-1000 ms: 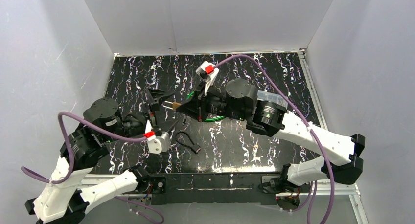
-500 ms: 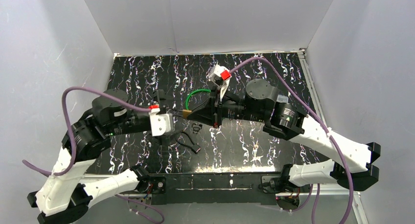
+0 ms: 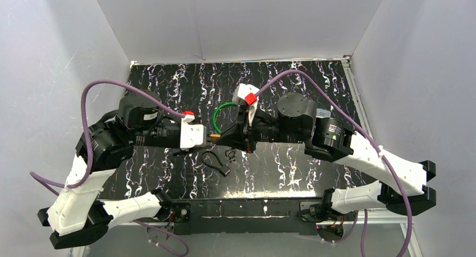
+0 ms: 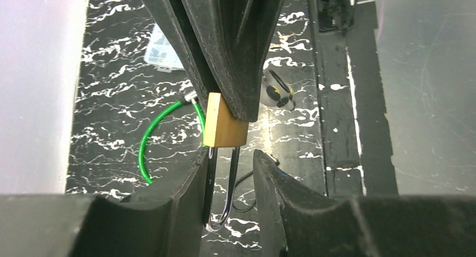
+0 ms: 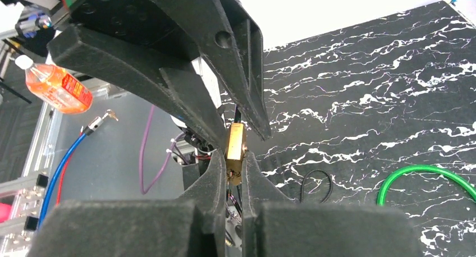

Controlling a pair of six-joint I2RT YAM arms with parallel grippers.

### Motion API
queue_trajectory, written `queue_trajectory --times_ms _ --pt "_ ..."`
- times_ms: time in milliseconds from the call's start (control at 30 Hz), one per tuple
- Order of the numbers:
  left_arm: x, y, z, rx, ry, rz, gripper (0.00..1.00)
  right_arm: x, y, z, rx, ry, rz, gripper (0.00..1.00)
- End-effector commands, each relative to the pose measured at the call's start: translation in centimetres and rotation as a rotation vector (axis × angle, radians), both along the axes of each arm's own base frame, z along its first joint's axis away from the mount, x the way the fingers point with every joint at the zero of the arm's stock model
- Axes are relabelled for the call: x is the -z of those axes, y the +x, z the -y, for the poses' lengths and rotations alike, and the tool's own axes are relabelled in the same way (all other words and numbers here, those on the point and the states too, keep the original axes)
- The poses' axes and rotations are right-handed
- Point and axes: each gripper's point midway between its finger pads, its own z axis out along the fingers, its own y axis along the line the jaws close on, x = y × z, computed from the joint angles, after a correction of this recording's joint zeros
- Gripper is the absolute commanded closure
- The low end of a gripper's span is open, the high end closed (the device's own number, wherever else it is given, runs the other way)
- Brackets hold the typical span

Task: Unlock with the key
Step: Unlock the lock.

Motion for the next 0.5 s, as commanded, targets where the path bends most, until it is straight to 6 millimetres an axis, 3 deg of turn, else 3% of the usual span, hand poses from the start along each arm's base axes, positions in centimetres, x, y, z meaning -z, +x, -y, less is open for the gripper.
queue_trajectory --times_ms 0,133,200,300,467 --pt "0.72 -2.19 -0.67 0.068 0.036 -0.072 0.68 -3.40 -0.22 0.03 0.010 0.058 0.132 0.99" --pt "1.05 -2.14 -0.58 0.074 0.041 -0.071 0.72 -3.53 -0.64 -0.32 0.007 0.053 0.180 0.99" --pt "1.01 -1.97 -0.55 0.069 0.038 -0.063 0.83 -3.59 -0.80 -0.51 0.004 0.056 0.192 0.99" --pt "0.79 -1.63 -0.54 0.052 0.030 -0.050 0.98 -3.44 -1.02 -0.48 -0.006 0.056 0.191 0.83" --pt "0.41 -1.52 -0.55 0.038 0.015 -0.044 1.00 -3.56 -1.08 0.06 0.002 0.061 0.181 0.53"
